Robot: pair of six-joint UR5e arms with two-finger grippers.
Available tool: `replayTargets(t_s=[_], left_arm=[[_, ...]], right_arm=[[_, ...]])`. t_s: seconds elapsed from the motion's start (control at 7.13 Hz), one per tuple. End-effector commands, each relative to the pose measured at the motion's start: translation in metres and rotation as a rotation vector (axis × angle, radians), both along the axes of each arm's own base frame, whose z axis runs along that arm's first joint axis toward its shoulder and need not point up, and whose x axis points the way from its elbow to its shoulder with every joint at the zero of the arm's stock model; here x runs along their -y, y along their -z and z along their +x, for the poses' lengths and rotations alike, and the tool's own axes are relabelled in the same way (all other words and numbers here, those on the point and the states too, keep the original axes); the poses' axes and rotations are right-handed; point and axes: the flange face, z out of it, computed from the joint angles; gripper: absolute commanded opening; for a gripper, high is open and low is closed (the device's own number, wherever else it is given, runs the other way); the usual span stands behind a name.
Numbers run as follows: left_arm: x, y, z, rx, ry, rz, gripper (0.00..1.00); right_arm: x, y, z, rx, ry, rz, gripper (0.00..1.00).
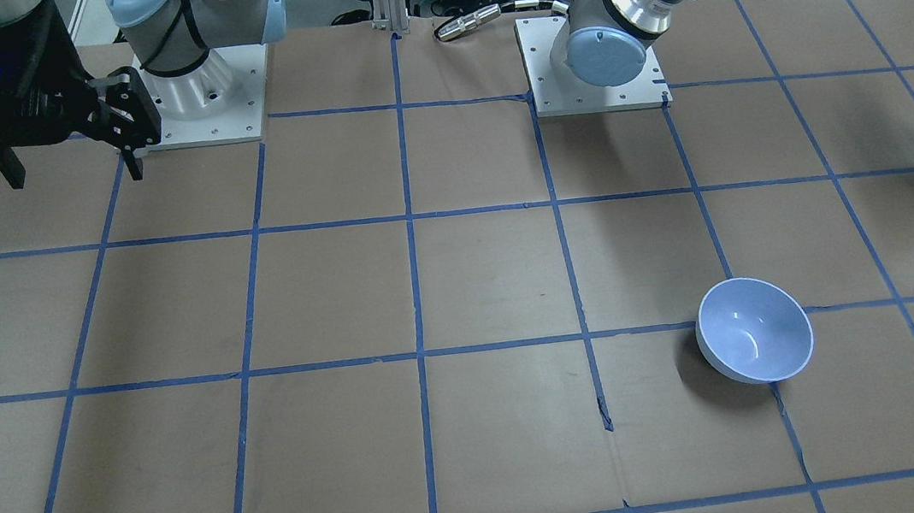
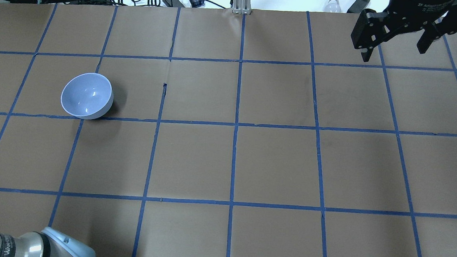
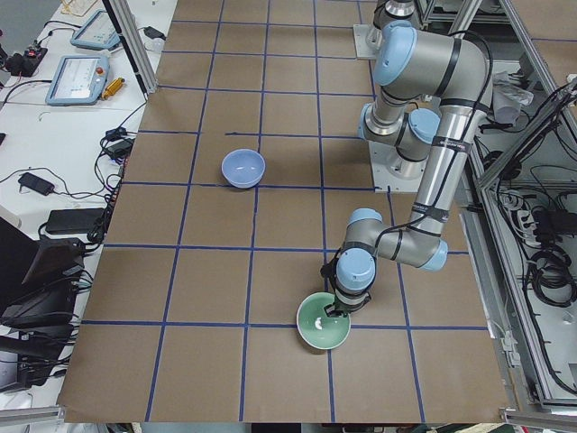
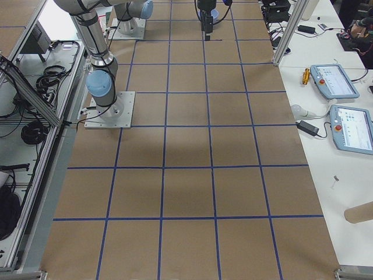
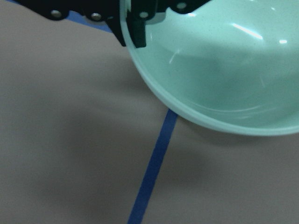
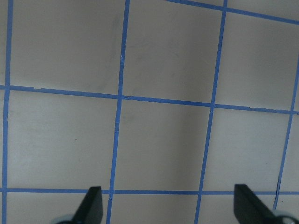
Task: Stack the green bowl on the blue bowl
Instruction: 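Grasp the rim of the mint-green bowl with the left gripper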
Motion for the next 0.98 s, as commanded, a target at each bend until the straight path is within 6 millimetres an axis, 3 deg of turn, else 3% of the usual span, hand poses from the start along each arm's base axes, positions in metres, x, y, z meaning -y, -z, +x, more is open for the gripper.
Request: replayTargets(t_s=[0.0,0.42,0.84], left_arm=[[0.000,-0.007,-0.002,0.008,-0.002,-0.002,0.00],[0.009,-0.027,-0.010,0.034,0.013,-0.007,0.00],[0.045,-0.065,-0.051,0.033,0.031,-0.012,0.00]], right_arm=[[0.000,0.000,-0.001,0.000,0.001,0.000,1.00],[0.000,0.000,0.000,0.000,0.000,0.000,1.00],[0.000,0.000,0.000,0.000,0.000,0.000,1.00]])
